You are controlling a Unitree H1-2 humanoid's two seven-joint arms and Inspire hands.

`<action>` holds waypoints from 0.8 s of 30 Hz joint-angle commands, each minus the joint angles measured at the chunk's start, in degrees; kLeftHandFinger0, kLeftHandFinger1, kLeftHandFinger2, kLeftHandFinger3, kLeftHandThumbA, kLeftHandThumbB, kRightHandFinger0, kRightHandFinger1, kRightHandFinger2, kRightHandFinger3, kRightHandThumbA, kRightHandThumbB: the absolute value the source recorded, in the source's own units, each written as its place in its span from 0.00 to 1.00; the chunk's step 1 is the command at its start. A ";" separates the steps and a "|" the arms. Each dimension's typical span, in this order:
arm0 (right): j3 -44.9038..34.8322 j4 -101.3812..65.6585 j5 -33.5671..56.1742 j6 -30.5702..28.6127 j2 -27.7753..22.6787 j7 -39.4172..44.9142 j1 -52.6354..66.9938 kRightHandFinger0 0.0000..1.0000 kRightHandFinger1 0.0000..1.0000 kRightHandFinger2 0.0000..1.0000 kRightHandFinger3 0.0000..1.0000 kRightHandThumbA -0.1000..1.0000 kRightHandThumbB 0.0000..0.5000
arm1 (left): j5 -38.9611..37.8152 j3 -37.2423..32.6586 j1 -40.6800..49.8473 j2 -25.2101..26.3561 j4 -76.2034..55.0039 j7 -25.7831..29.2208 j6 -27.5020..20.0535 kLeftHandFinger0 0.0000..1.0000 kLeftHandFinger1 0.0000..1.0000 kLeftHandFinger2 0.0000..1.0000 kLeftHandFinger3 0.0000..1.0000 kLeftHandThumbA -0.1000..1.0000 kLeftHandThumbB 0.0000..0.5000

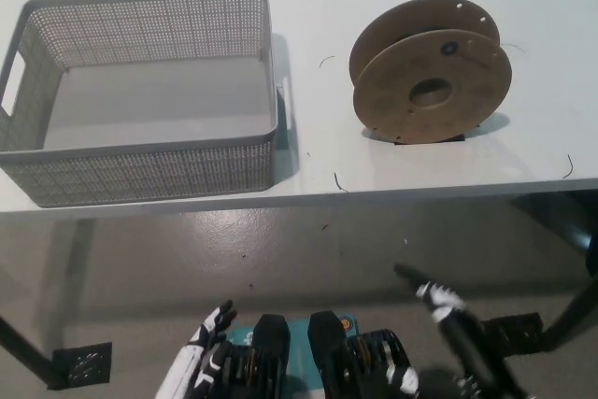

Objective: Use the right hand to pick up a 3d printing filament and place it into a container on the left side

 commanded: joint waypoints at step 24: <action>-5.83 9.10 9.88 34.67 -22.09 34.39 -63.06 1.00 1.00 1.00 1.00 1.00 0.81 | -0.47 1.87 -3.30 1.42 -8.00 -1.32 -1.19 1.00 1.00 1.00 1.00 1.00 0.82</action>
